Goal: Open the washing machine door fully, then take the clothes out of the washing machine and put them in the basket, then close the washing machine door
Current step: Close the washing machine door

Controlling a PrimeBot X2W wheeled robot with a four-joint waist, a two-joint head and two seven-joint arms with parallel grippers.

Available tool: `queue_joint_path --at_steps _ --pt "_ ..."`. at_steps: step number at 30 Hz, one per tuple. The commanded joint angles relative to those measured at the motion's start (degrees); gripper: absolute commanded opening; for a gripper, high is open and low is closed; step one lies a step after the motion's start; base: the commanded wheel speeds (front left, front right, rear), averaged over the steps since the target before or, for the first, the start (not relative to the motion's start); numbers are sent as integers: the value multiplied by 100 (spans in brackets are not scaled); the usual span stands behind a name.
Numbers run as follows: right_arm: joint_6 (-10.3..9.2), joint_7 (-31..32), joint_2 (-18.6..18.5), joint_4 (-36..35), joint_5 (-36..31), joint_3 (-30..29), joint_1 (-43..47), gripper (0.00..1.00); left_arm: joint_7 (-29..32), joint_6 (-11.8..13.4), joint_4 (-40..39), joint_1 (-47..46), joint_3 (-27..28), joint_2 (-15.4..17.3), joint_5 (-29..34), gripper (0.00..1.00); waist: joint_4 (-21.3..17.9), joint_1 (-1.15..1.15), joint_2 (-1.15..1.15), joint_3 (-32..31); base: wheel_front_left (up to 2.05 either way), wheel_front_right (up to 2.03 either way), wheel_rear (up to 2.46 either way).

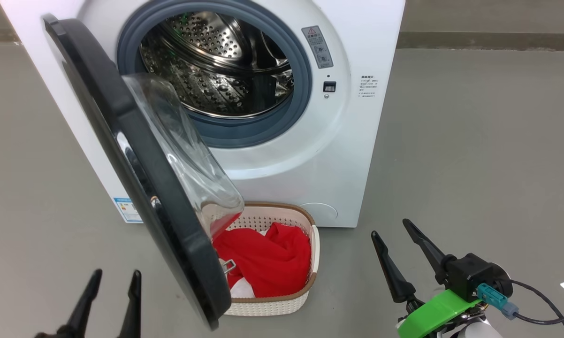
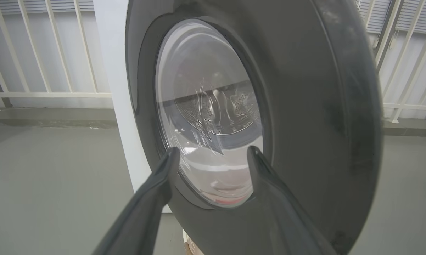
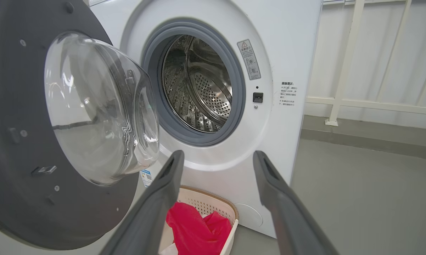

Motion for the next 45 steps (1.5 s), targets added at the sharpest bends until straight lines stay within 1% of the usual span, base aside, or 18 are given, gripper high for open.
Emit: queue_joint_path --at_steps 1,6,13,36,43,44,45 --pt "37 -36 15 -144 60 116 -115 100 -69 -11 -186 -79 239 24 94 100 0 0 0 -7 0 0 0" --pt "37 -36 15 -149 57 115 -101 100 -69 -26 -237 94 298 -143 308 100 16 0 0 -22 0 0 0" --pt "37 -36 15 -143 72 131 -99 100 -69 -38 -211 116 339 -231 364 100 44 0 0 -15 0 0 0" --pt "37 -36 15 -130 55 93 -112 100 -70 -43 -185 79 359 -253 432 100 7 0 0 4 0 0 0" --pt "37 -36 15 -140 81 94 -109 100 -70 -41 -26 88 441 -297 512 100 16 0 0 25 0 0 0" --pt "37 -36 15 -141 87 98 -110 100 -70 -4 29 81 490 -320 482 100 16 0 0 29 0 0 0" --pt "37 -36 15 -140 93 101 -111 100 -70 10 98 68 514 -341 436 78 15 0 0 31 0 0 0"
